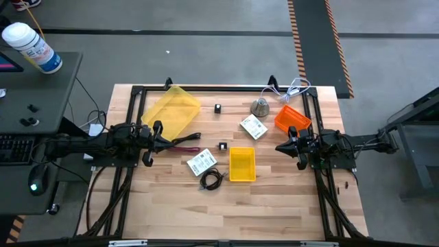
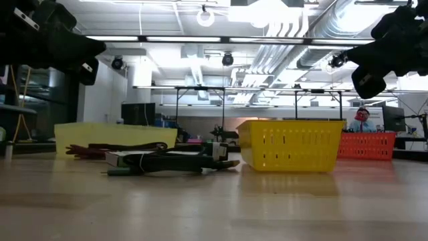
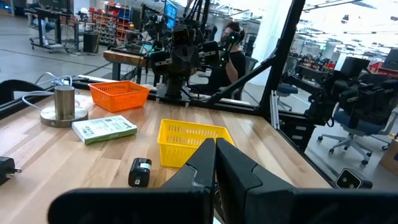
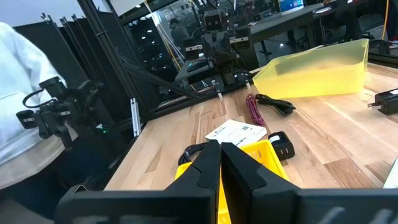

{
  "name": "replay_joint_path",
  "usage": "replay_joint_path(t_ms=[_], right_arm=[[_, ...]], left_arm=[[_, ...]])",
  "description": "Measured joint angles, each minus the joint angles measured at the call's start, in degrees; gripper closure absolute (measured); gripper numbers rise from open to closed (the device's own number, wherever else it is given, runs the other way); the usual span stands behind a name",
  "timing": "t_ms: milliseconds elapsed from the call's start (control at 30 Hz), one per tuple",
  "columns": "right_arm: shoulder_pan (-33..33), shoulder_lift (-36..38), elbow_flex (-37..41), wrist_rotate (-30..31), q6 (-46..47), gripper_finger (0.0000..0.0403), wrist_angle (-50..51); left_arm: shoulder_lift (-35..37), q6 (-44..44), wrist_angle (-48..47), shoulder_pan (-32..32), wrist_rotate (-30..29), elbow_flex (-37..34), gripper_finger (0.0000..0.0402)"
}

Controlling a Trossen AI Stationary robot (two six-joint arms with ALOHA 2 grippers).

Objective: Pick and place items into bin

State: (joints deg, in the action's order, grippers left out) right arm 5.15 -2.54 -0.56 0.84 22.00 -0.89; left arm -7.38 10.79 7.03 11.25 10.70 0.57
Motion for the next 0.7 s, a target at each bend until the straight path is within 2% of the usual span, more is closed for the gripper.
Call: replay_joint_path(t_ms=[700], right_arm=[[-0.01, 0.00, 0.02, 0.00, 0.00, 0.0395, 0.00]], left_arm=[[0.00, 0.00, 0.02, -0.02, -0.55, 0.01, 0.0401]])
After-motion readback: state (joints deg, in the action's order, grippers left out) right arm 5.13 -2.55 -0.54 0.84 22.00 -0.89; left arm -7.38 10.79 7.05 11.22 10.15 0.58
